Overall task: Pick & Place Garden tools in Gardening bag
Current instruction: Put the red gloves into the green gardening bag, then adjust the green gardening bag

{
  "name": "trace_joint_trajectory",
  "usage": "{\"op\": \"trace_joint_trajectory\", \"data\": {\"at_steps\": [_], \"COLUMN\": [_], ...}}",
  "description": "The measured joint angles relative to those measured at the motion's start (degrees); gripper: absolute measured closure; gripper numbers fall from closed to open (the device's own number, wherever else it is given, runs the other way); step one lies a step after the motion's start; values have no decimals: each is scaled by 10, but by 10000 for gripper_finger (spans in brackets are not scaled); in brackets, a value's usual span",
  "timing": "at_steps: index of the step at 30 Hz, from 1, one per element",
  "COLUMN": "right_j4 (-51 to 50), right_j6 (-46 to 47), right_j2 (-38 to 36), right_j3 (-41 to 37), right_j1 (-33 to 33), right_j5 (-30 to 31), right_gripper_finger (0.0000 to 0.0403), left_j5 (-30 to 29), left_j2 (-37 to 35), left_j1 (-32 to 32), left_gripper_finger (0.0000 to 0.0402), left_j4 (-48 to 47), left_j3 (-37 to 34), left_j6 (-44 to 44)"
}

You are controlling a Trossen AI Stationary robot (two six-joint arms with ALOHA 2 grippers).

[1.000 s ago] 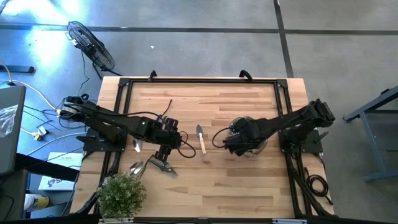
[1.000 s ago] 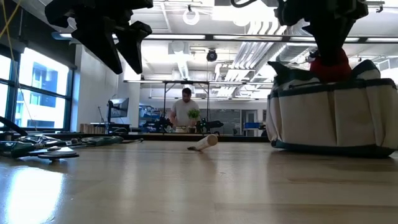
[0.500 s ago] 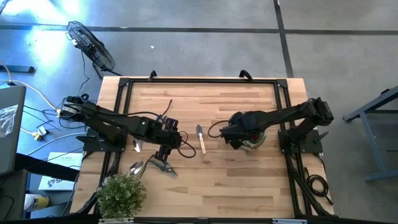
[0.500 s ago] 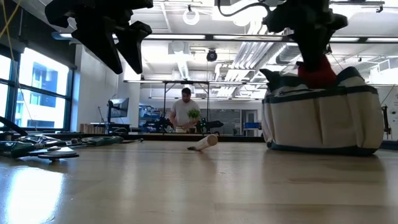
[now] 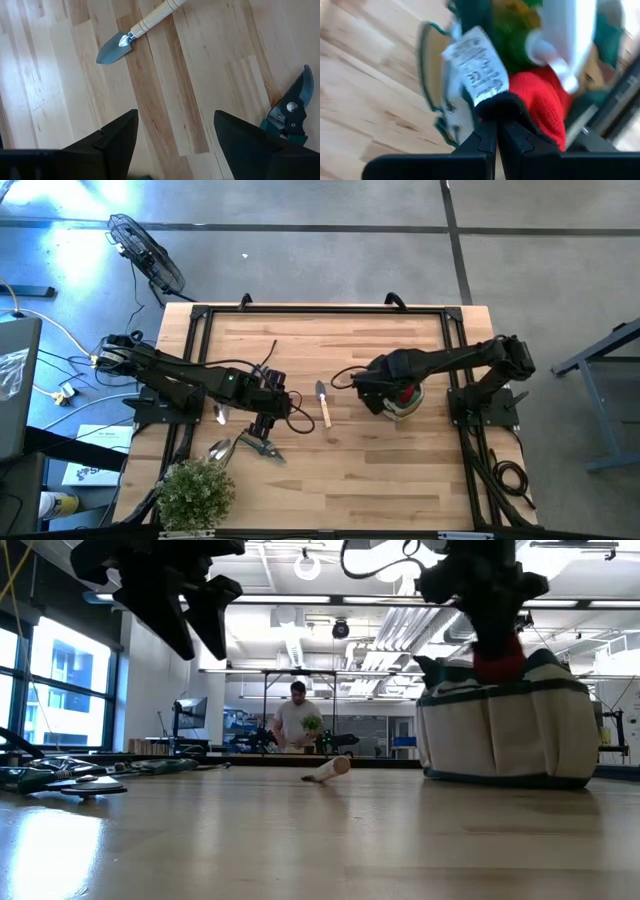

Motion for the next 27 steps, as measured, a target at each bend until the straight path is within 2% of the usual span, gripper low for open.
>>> {"op": "trace_joint_trajectory", "data": {"at_steps": [4,8,13,18,22,27], "right_j4": [-43,-40,0,21,18,13], "right_j6": [28,24,-50,-136,-136,-131], "right_j2": [0,0,0,0,0,0], "right_j3": [0,0,0,0,0,0], "right_j1": [2,13,28,26,12,15], "right_j5": [3,5,2,-48,-77,-121], "right_gripper_finger": [399,399,399,394,363,297], "left_j5": [0,0,0,0,0,0], "left_j2": [0,0,0,0,0,0], "left_j1": [0,0,0,0,0,0], "left_gripper_finger": [149,149,149,149,149,149], "left_j4": [-1,0,0,0,0,0], "left_j3": [0,0,0,0,0,0], "left_j6": [0,0,-1,-4,-10,-9]}}
